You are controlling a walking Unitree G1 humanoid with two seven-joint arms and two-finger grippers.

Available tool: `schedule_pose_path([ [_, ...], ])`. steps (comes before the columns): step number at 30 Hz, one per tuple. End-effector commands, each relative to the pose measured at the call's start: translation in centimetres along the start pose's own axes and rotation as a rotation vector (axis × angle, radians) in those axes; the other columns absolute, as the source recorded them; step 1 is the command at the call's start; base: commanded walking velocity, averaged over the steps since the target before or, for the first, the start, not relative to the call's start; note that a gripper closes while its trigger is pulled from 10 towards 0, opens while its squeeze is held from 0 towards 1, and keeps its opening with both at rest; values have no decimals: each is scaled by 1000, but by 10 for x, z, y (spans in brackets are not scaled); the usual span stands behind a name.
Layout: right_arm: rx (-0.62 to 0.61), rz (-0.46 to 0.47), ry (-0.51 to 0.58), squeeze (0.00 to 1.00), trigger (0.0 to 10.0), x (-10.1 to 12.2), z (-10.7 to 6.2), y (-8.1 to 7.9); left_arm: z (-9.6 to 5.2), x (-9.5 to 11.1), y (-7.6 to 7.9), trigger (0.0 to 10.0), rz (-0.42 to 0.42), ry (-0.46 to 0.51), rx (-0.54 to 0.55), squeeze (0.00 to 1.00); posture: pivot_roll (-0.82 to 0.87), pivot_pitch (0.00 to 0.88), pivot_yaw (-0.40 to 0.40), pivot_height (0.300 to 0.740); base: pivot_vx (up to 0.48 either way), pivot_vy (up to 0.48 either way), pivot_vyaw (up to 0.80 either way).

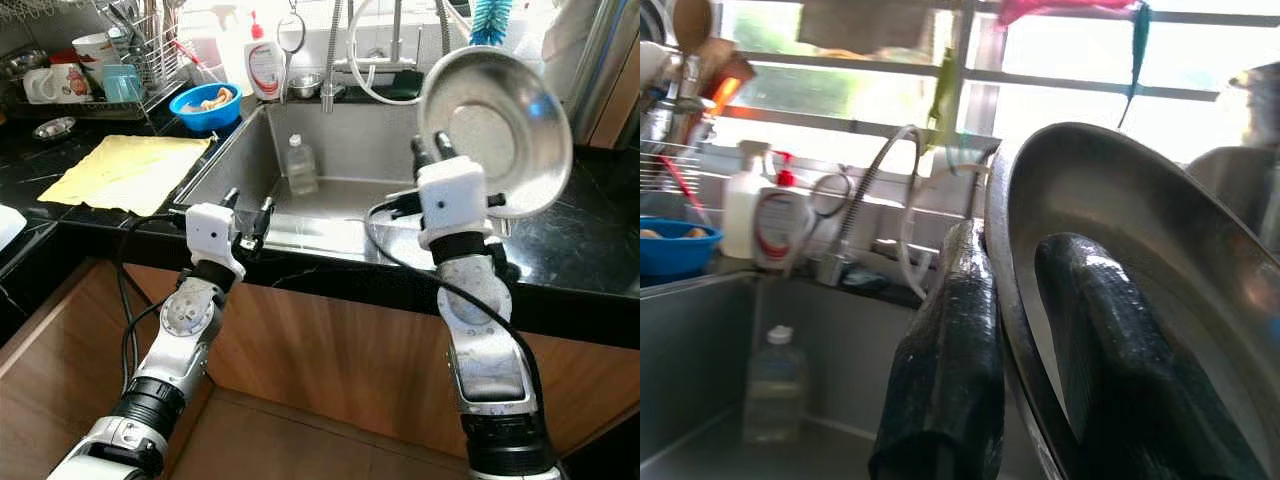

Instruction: Kitchen organization

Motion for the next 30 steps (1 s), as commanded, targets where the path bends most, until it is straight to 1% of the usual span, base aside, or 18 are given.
schedule_pose_path([
  [1, -1, 28, 23, 0, 10000, 4, -1, -4, 1, 4, -9, 10000, -3, 19, 35, 0, -342, 0, 150, 740, 0, 0, 0],
  [4, 12, 30, 40, 0, 10000, 7, 0, -7, 1, 4, -12, 10000, -2, 20, 45, 0, -342, 0, 150, 740, 0, 0, 0],
  [7, 33, 25, 41, 0, 10000, 7, 0, -11, 1, 3, -13, 10000, 2, 17, 51, 0, -341, 0, 144, 740, 285, 0, 0],
  [11, 50, -18, 37, 0, 10000, 5, -1, -15, 1, 3, -12, 10000, 1, 19, 50, 0, -340, 0, 142, 740, 292, 0, 0],
  [12, 53, -30, 40, 0, 10000, 5, -1, -15, 0, 3, -12, 10000, 1, 18, 50, 0, -340, 0, 143, 740, 300, 0, 800],
  [17, 52, -28, 38, 0, 10000, 4, -1, -15, 0, 3, -11, 10000, 2, 18, 49, 0, -340, 0, 143, 740, 299, 0, 800],
  [19, 48, 1, 31, 0, 10000, 3, 0, -16, -1, 2, -11, 10000, 2, 14, 40, 0, -338, 0, 141, 740, 324, 0, 0],
  [22, 52, 10, 24, 0, 10000, 2, 0, -16, -1, 1, -10, 10000, 2, 13, 37, 0, -338, 0, 141, 740, 331, 0, 0],
  [26, 68, -30, 10, 0, 10000, 0, 2, -18, 1, 2, -9, 10000, 0, 13, 37, 0, -338, 0, 140, 740, 337, 0, 0],
  [30, 81, -45, 0, 0, 10000, -2, 2, -19, 1, 2, -9, 10000, 0, 14, 38, 0, -335, 0, 135, 740, 339, 0, 200],
])
Point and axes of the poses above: a point about 5 cm out from each wrist's last joint towards the gripper, its own z axis pointing out of the wrist towards the gripper, its own x axis along the axis of the wrist's last joint, y = z × x, the point moved 3 cm from there along z, pointing out of the wrist towards the gripper, and after that the axes turned 7 degrees about z, right-handed, at the moved point
